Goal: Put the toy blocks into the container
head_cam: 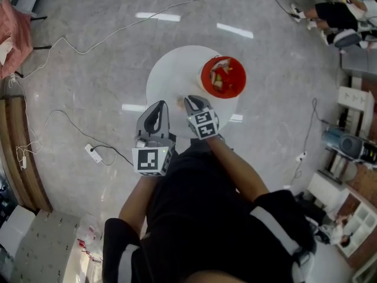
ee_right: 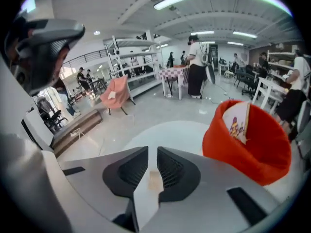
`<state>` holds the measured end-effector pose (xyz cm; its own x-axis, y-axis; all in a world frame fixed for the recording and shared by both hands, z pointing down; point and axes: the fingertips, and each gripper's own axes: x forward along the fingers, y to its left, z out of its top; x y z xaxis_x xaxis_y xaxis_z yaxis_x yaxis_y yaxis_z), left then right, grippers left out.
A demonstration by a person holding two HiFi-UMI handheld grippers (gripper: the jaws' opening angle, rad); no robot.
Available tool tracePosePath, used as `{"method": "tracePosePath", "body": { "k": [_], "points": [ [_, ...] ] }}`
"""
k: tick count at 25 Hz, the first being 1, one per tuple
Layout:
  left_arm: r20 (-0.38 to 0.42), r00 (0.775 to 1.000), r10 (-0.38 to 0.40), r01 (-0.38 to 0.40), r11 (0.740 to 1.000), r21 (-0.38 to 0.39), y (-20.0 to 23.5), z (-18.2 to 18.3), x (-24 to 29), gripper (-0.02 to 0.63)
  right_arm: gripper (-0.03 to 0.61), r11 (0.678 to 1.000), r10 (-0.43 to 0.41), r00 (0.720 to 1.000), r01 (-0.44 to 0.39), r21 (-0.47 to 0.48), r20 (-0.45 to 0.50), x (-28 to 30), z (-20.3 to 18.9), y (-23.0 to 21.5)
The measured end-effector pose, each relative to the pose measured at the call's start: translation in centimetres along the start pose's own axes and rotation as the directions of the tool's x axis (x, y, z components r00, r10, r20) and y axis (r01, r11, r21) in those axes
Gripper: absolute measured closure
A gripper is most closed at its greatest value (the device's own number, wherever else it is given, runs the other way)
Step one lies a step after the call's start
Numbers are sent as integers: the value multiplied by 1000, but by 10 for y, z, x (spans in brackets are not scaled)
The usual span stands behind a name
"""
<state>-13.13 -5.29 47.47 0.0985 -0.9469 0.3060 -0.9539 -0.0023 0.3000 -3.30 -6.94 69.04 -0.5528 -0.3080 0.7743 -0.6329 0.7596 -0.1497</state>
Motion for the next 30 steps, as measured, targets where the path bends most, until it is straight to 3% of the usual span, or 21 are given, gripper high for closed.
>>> {"method": "tracePosePath", "body": {
  "k": [2,5,11,19,22,26,30],
  "points": [
    [-10,1000,-6,6,1000,-1,5,-3,1,615,497,1000,-2,996,4,17,-92,18,-26,-1],
    [-15,1000,-11,11,1000,0,11,-6,4,615,475,999,-4,979,10,32,-205,36,-58,-1],
    [-29,1000,-2,2,1000,-14,22,-9,5,615,433,998,41,920,-20,59,-390,65,-109,7],
    [-25,999,28,-29,999,-32,28,-9,1,615,433,997,22,850,18,70,-527,76,-142,3],
    [-28,999,33,-34,999,-29,29,-11,0,615,451,998,13,860,19,58,-511,76,-136,1],
    [-24,999,29,-30,999,-27,23,-11,0,615,454,994,78,866,-32,100,-494,69,-130,13],
    [-11,1000,14,-14,1000,-13,13,-5,3,615,456,993,104,914,-77,84,-391,54,-90,18]
  ]
}}
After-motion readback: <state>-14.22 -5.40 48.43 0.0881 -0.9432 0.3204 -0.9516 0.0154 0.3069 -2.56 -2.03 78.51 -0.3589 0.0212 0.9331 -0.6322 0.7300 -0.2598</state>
